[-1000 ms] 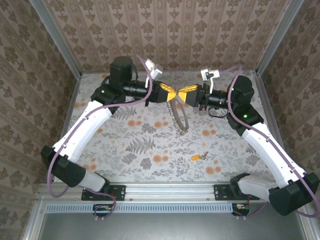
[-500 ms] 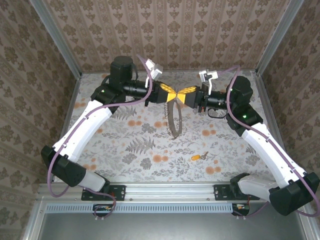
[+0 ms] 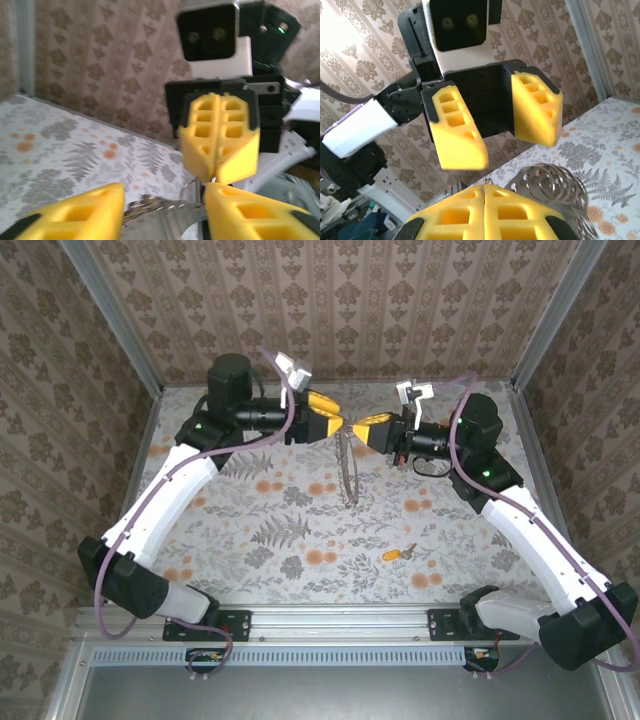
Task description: Put the keys on the keyring
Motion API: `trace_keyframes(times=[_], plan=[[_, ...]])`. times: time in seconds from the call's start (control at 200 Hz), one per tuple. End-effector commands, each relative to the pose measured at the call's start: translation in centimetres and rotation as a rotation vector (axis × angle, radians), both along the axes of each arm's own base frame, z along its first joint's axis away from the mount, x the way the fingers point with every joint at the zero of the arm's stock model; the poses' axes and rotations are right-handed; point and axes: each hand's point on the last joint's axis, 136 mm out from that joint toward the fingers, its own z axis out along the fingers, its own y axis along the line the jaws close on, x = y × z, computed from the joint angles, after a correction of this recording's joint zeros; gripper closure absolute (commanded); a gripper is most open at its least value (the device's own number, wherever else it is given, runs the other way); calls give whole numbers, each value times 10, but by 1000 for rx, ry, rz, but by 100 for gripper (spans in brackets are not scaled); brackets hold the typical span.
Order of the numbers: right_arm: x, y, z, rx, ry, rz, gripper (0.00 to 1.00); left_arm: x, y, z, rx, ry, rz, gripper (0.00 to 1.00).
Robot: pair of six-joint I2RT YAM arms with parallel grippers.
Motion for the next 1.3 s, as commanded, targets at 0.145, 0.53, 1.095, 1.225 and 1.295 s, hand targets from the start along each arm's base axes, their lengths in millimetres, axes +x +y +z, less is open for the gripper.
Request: trace_keyframes(times=[0.145,0.53,1.095,1.225,1.295], plan=[[1,-16,39,153,-168,-101,100,2,23,37,-176,-13,153,53],[11,-20,61,301,-193,-124,100,-12,-4,33,-284,76,79,68],[13,-19,50,298,-165,-123,100,-10,-15,50,-425,102,-8,73],[14,-20,49,296,-166,-131,100,-10,-15,49,-430,111,-17,73],[15,-20,49,293,-165,-133,100,-11,-14,49,-431,114,-19,72]])
